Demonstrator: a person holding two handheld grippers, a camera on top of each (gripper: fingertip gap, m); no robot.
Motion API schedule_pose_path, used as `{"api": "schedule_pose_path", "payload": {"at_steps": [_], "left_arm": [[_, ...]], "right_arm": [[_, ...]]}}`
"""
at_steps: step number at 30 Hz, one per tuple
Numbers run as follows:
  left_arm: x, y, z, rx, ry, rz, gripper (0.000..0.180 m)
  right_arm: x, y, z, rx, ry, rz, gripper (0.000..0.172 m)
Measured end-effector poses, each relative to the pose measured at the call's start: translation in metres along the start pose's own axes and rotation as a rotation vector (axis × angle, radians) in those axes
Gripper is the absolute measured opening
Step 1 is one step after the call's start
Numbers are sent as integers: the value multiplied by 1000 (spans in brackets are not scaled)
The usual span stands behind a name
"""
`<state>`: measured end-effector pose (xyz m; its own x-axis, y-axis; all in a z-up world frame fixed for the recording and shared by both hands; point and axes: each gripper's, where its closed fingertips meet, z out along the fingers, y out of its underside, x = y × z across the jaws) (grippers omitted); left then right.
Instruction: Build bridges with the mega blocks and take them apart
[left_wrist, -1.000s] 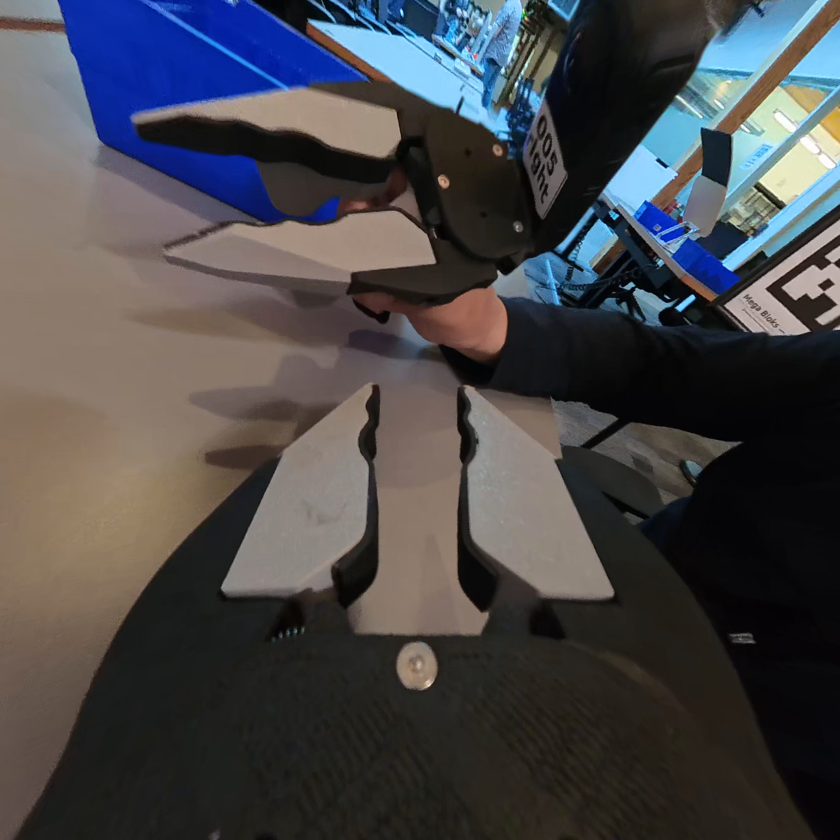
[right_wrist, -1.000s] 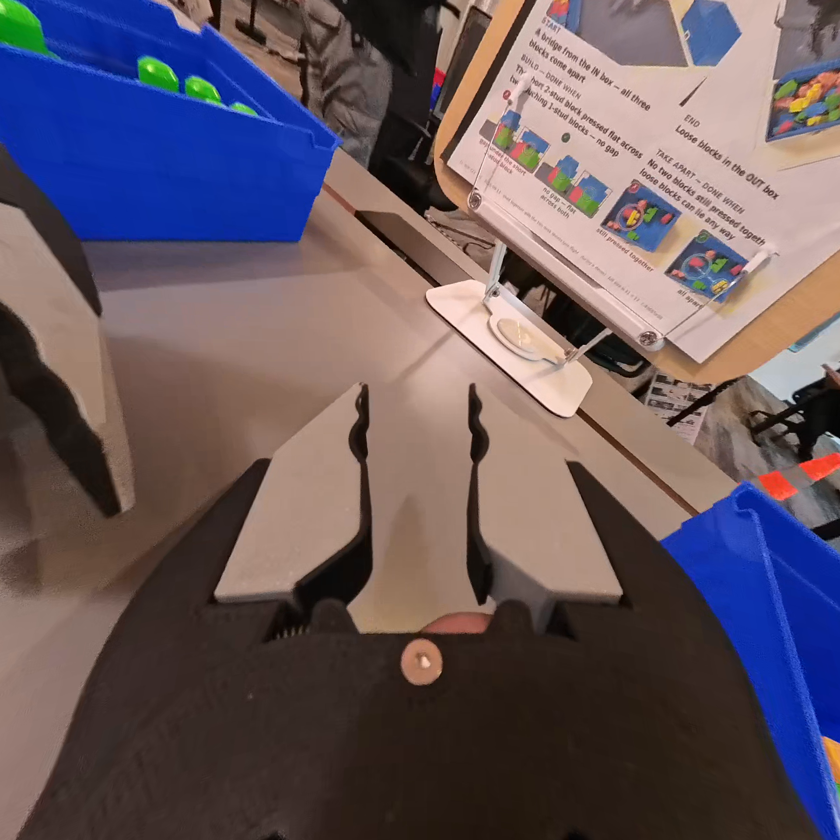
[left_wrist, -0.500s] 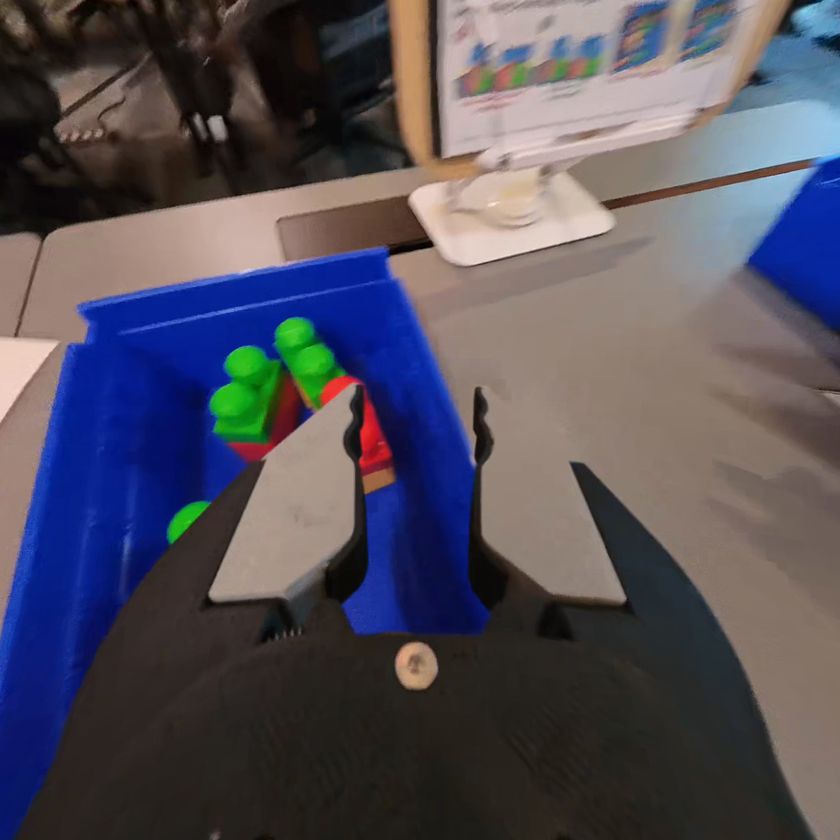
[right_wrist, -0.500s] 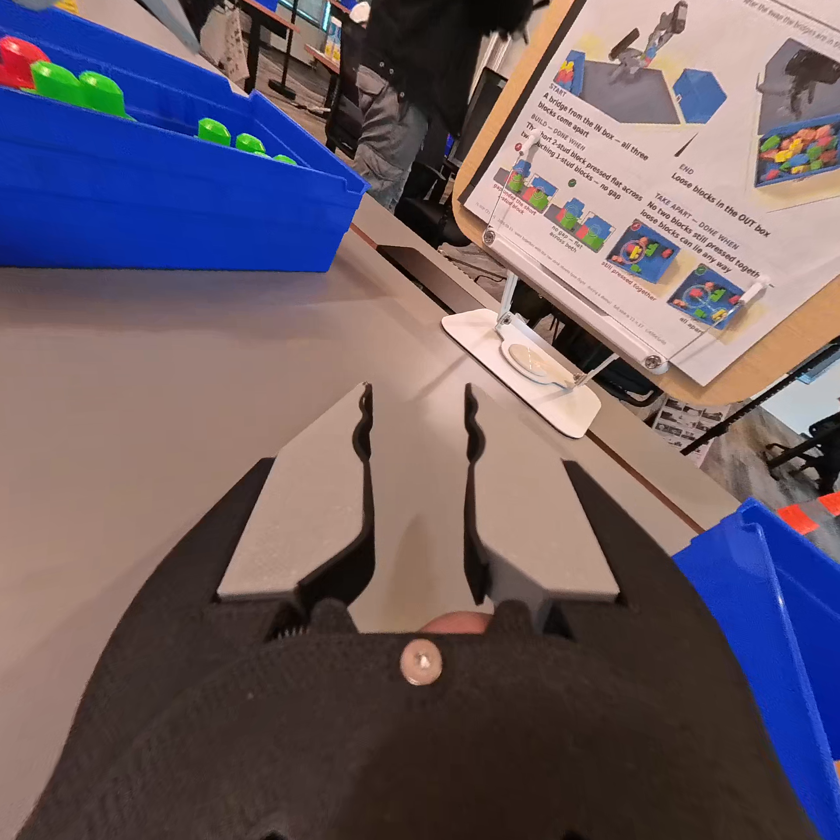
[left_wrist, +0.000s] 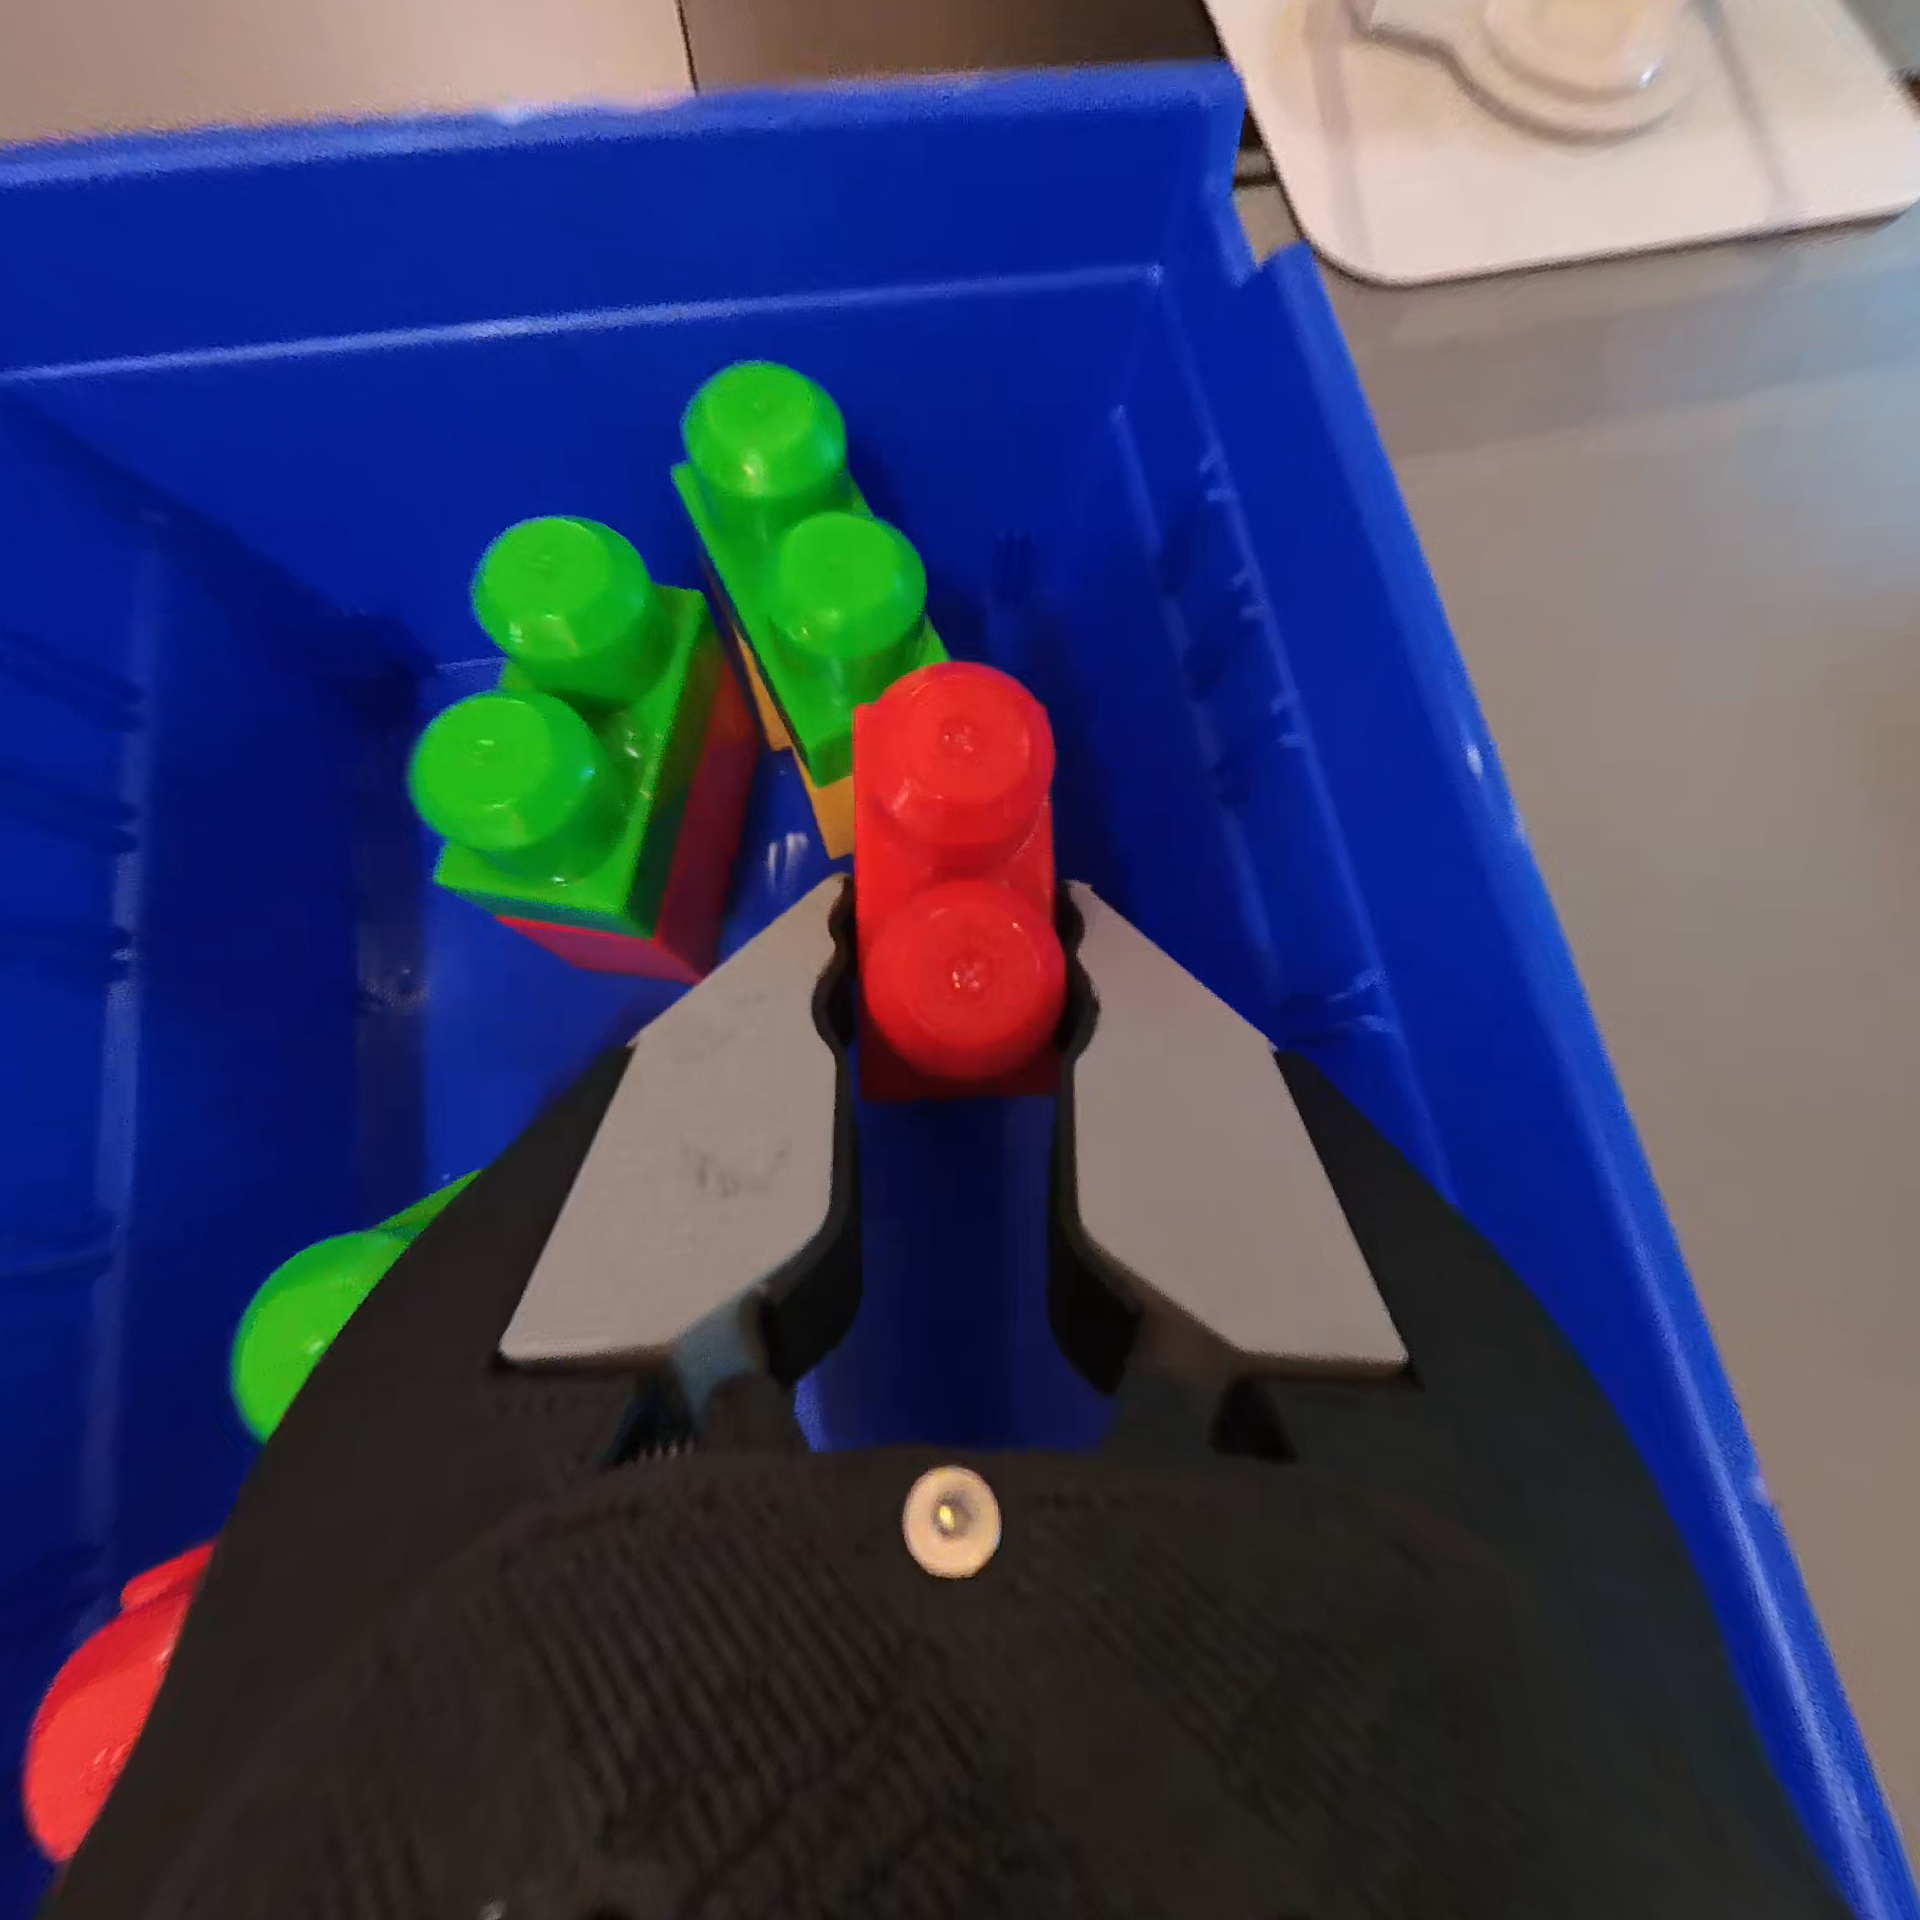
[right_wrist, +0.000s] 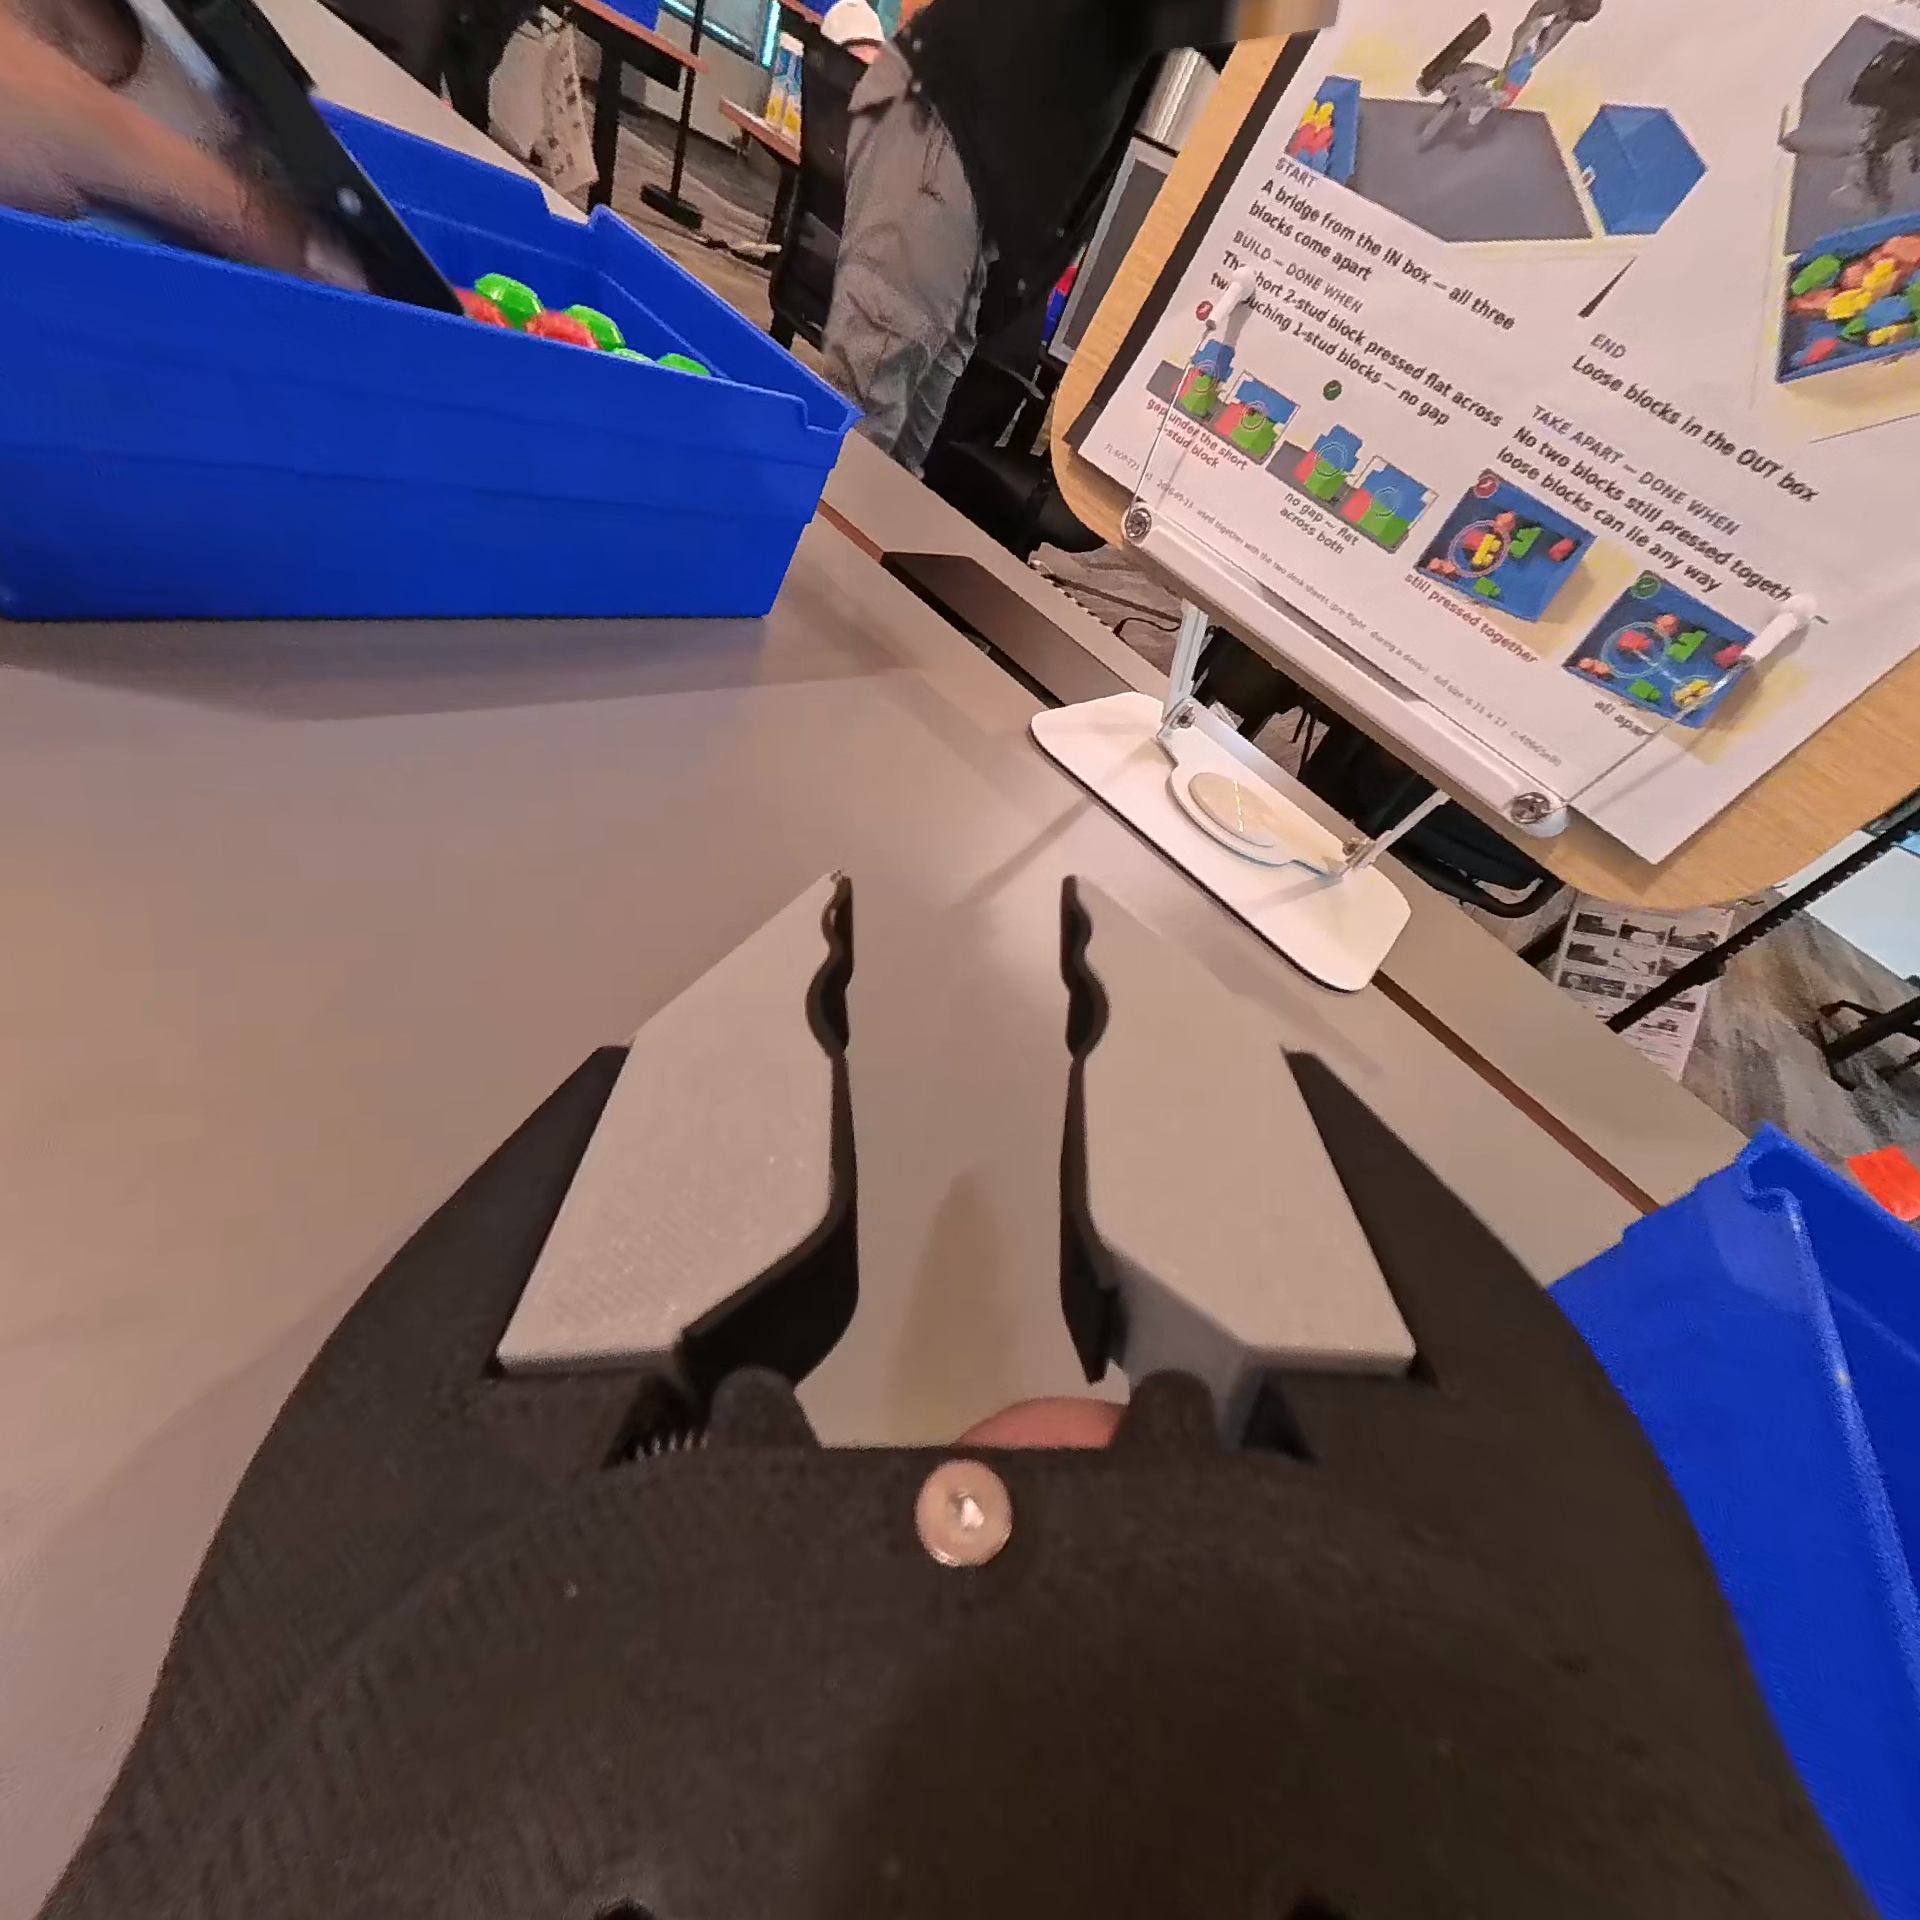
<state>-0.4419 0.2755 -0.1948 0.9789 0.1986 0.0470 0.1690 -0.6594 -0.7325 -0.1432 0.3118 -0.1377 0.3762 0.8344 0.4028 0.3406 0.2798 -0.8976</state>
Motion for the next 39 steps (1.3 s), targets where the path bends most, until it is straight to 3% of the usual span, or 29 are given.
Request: {"api": "schedule_pose_path", "payload": {"at_steps": [4,6,8,11,14,18,21,23,29,32,35,39], "left_arm": [[0,-27,-37,181,41,-18,35],[20,-46,-68,303,132,2,35],[63,-58,-100,391,300,91,35],[140,-51,-130,425,540,284,34],[207,-31,-137,399,752,373,34],[268,-14,-141,440,987,381,34],[283,-13,-139,518,1040,352,34],[287,-13,-145,538,1110,308,34],[287,4,-134,481,1111,337,34],[293,13,-127,429,1106,366,34],[302,26,-121,375,1106,426,34],[304,32,-113,347,1089,439,36]], "right_arm": [[-6,-1,2,-16,-34,12,36],[-10,-4,0,-11,-66,29,36],[-23,-11,-2,15,-166,75,36],[-45,-23,-8,68,-358,196,38],[-60,-41,-23,157,-561,312,42],[-47,-60,-41,277,-666,478,48],[-32,-67,-52,355,-712,568,41],[-30,-68,-59,379,-765,575,2],[-35,-72,-61,390,-849,639,1],[-46,-71,-62,366,-894,641,14],[-53,-70,-64,356,-933,626,0],[-57,-63,-65,328,-919,556,0]]}}
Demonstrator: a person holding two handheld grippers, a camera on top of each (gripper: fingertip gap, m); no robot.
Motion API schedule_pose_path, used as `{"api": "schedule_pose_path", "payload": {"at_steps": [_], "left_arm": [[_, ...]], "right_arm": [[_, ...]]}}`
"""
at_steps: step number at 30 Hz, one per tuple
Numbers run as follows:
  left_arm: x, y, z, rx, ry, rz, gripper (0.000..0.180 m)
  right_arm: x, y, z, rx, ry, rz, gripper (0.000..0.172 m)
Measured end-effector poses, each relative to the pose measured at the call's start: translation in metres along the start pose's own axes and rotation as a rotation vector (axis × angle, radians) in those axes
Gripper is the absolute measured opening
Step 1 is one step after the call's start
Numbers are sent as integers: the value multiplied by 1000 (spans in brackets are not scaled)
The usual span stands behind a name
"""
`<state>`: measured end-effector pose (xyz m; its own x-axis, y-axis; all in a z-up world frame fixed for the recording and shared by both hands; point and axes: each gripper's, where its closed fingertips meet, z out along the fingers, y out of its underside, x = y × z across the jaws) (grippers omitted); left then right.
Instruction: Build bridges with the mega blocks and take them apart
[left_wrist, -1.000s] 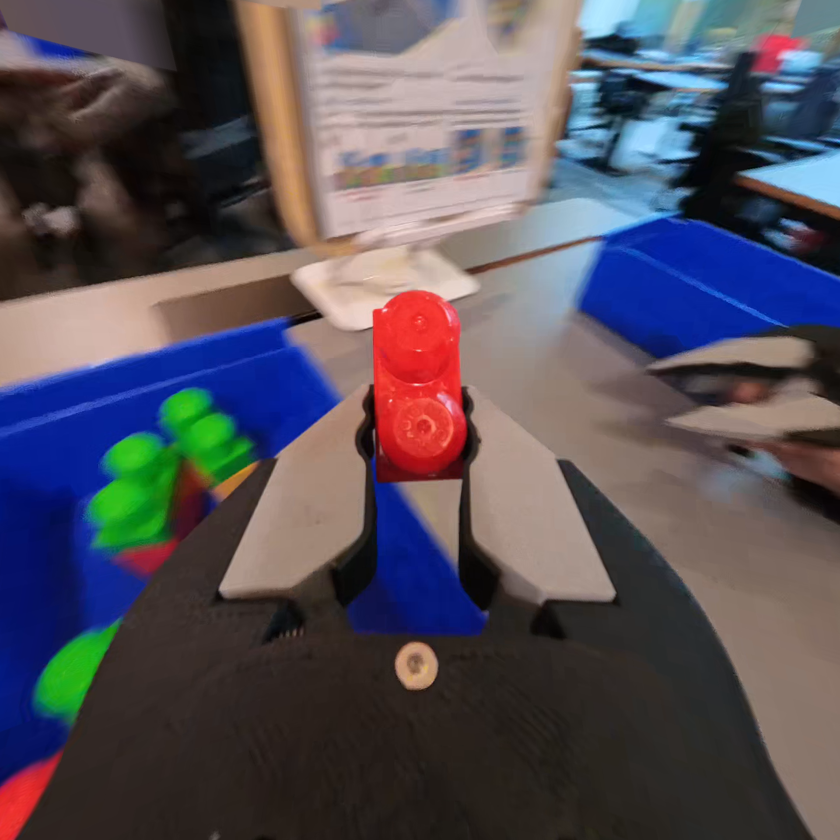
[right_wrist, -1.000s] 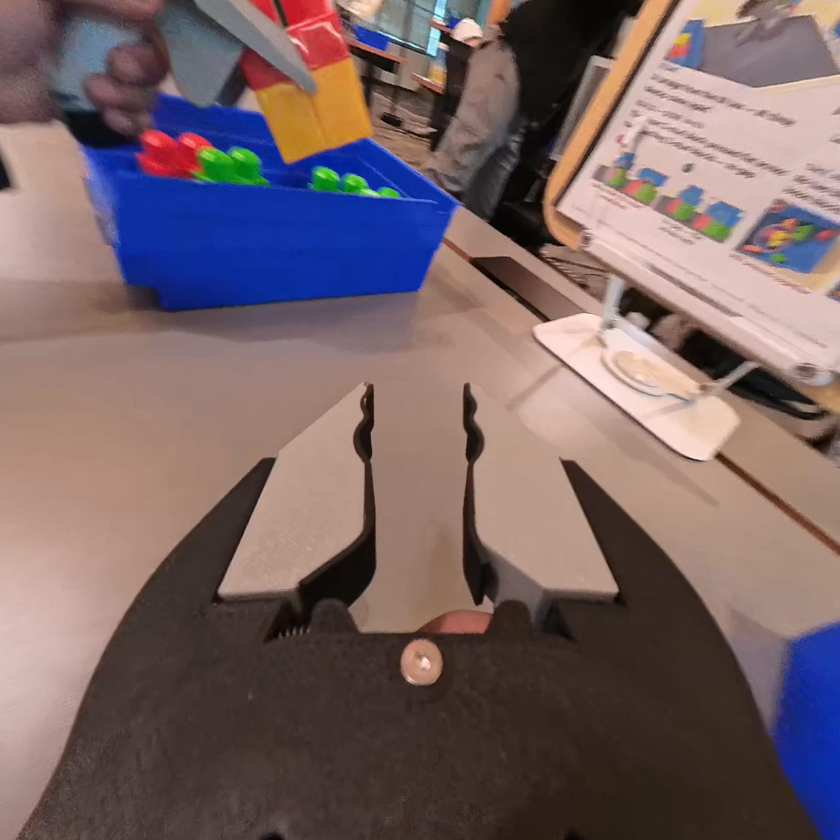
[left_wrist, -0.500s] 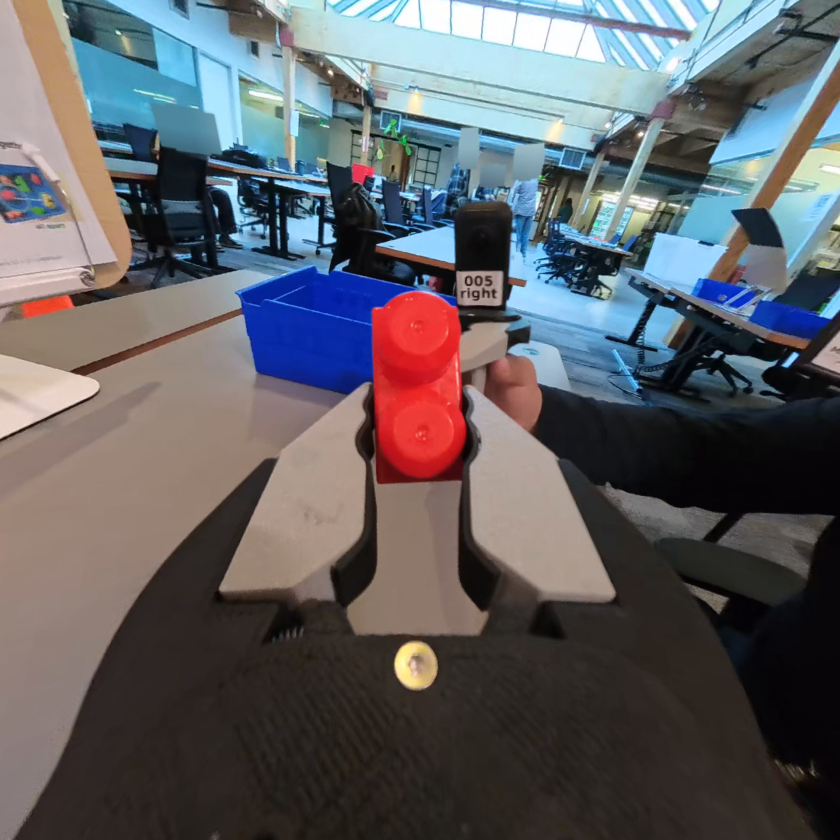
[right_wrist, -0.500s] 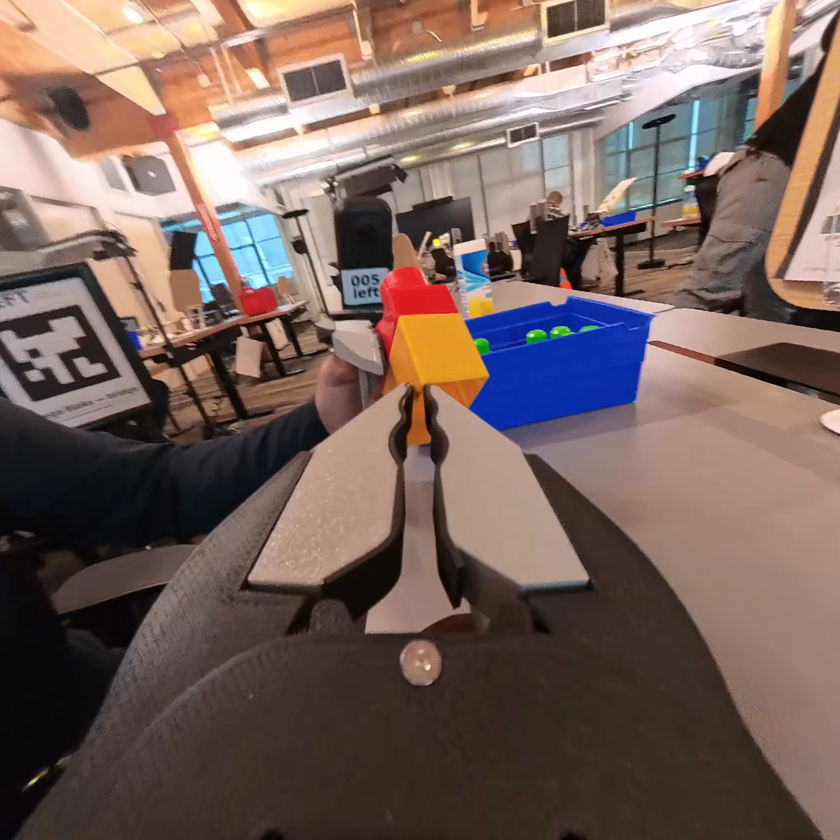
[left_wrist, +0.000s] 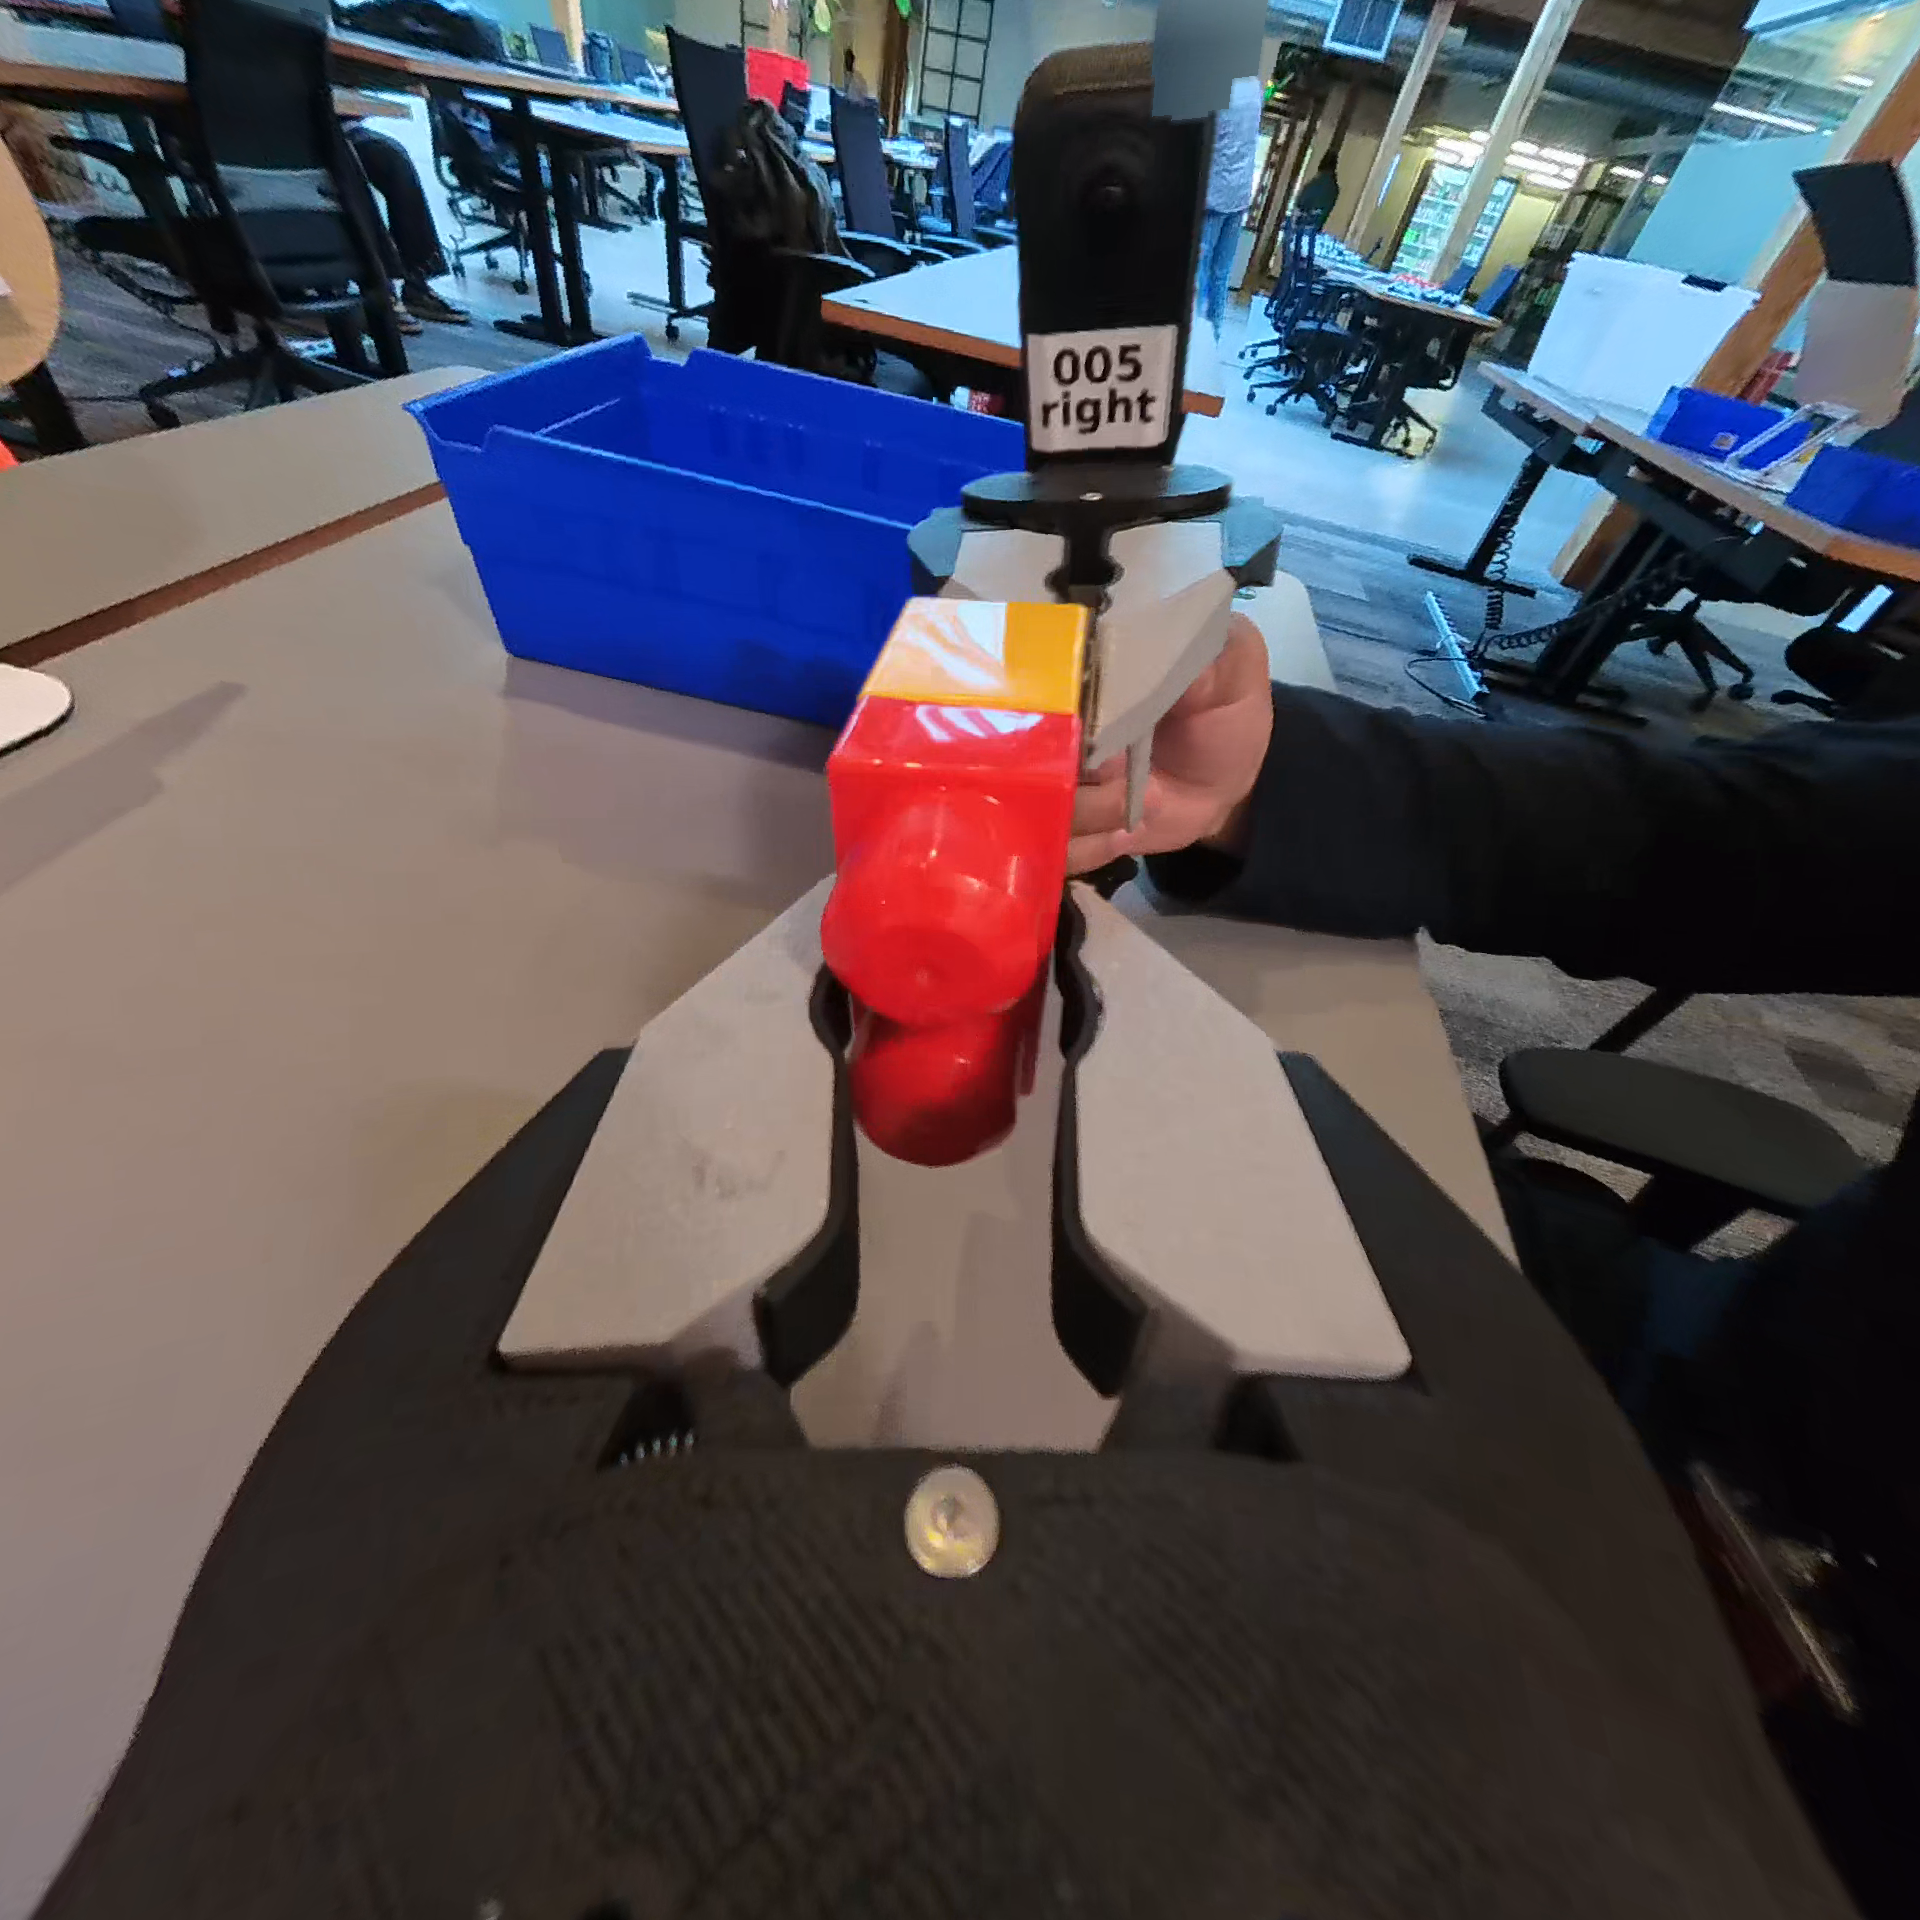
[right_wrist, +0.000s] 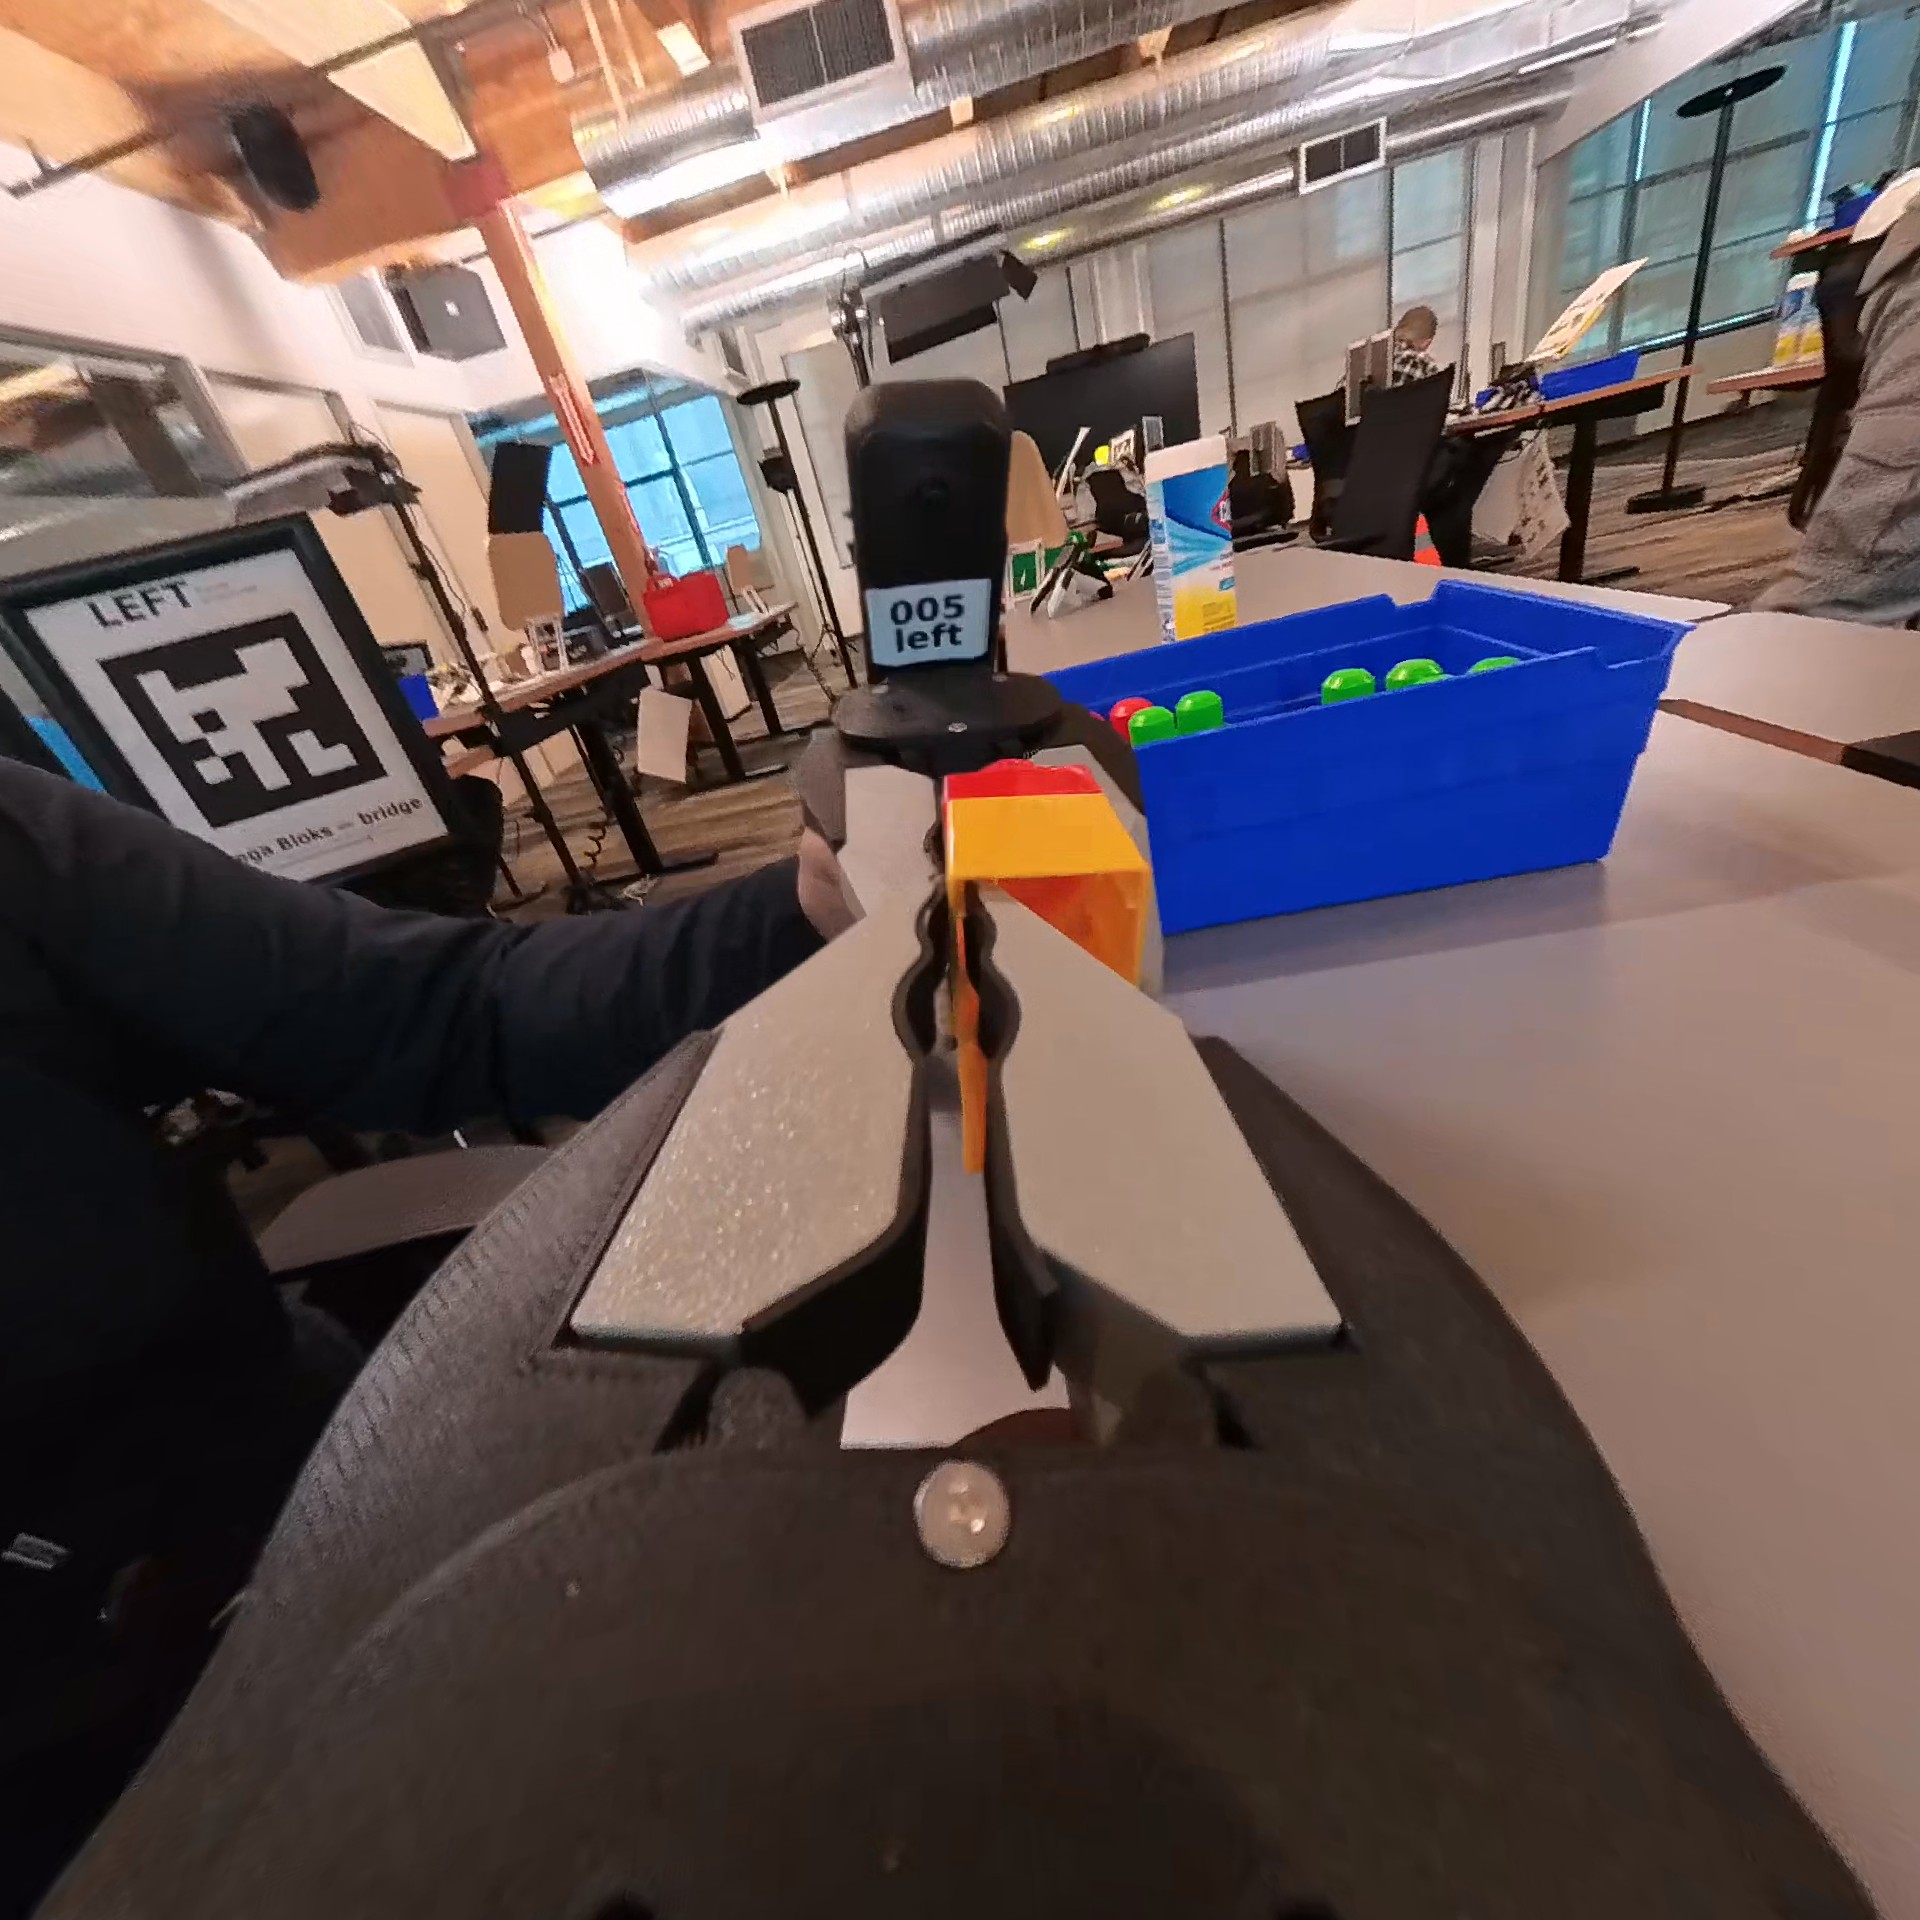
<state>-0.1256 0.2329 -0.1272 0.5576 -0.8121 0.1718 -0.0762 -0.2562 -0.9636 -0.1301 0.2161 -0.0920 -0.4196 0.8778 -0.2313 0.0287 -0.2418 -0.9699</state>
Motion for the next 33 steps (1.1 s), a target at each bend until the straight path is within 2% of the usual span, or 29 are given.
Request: {"api": "schedule_pose_path", "payload": {"at_steps": [4,9,16,20,25,30,31,33], "left_arm": [[0,2,-1,2,20,-22,36],[7,-9,-9,73,65,-24,34],[14,9,-7,-50,44,114,33],[9,14,-4,-99,-38,216,33],[-6,22,-5,-182,-200,391,33],[-15,33,-1,-272,-310,547,33],[-15,34,0,-282,-316,556,33],[-15,35,0,-288,-314,552,33]], "right_arm": [[0,6,-1,-42,6,-22,0],[-5,11,-2,-69,-29,-13,0],[-12,19,0,-111,-93,35,0],[-12,21,-1,-119,-131,136,5],[-7,27,-1,-139,-140,261,21],[7,42,4,-196,-55,326,13],[10,45,4,-201,-41,340,7],[10,46,4,-203,-41,350,6]]}}
